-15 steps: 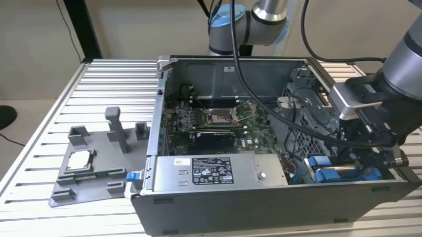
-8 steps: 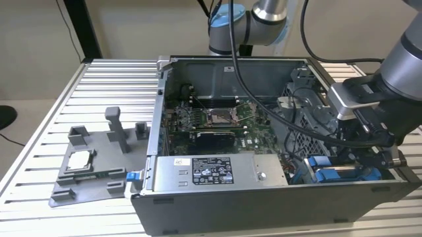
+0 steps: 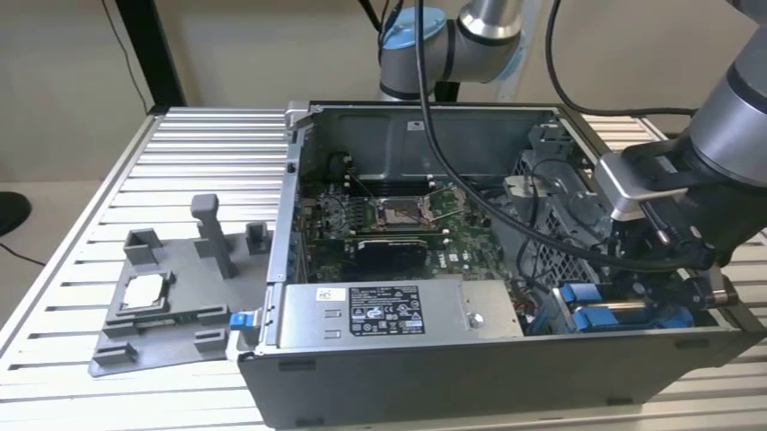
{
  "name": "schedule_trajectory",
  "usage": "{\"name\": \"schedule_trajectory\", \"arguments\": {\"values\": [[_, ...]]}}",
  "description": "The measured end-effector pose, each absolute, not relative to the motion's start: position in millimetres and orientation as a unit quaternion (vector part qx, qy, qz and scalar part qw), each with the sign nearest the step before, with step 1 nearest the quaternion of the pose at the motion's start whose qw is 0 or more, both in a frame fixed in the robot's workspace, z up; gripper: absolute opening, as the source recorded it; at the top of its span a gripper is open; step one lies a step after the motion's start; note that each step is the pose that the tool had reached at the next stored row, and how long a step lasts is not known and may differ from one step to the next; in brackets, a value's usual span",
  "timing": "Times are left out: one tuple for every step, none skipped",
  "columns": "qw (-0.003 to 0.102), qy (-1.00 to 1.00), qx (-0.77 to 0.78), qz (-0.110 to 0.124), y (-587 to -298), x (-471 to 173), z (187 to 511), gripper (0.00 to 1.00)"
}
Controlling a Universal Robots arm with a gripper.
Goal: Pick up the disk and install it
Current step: 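Insert the second disk wire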
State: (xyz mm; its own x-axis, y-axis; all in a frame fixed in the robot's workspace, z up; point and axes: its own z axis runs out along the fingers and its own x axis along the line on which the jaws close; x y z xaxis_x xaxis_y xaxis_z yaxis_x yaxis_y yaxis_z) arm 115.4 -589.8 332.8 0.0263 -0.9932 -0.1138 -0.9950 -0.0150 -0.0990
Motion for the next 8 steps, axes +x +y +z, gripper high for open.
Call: {"name": "schedule_trajectory", "arguments": {"values": [[0.076, 0.698, -0.712, 0.007, -590, 115, 335, 1.00], [0.076, 0.698, -0.712, 0.007, -590, 115, 339, 1.00], [0.076, 0.698, -0.712, 0.007, -590, 115, 342, 1.00], [0.076, 0.698, -0.712, 0.007, -590, 115, 346, 1.00], [0.076, 0.698, -0.712, 0.007, -590, 115, 351, 1.00], [0.076, 0.698, -0.712, 0.007, -590, 115, 355, 1.00], [0.076, 0.698, -0.712, 0.007, -590, 115, 358, 1.00], [0.076, 0.698, -0.712, 0.007, -590, 115, 360, 1.00]]}}
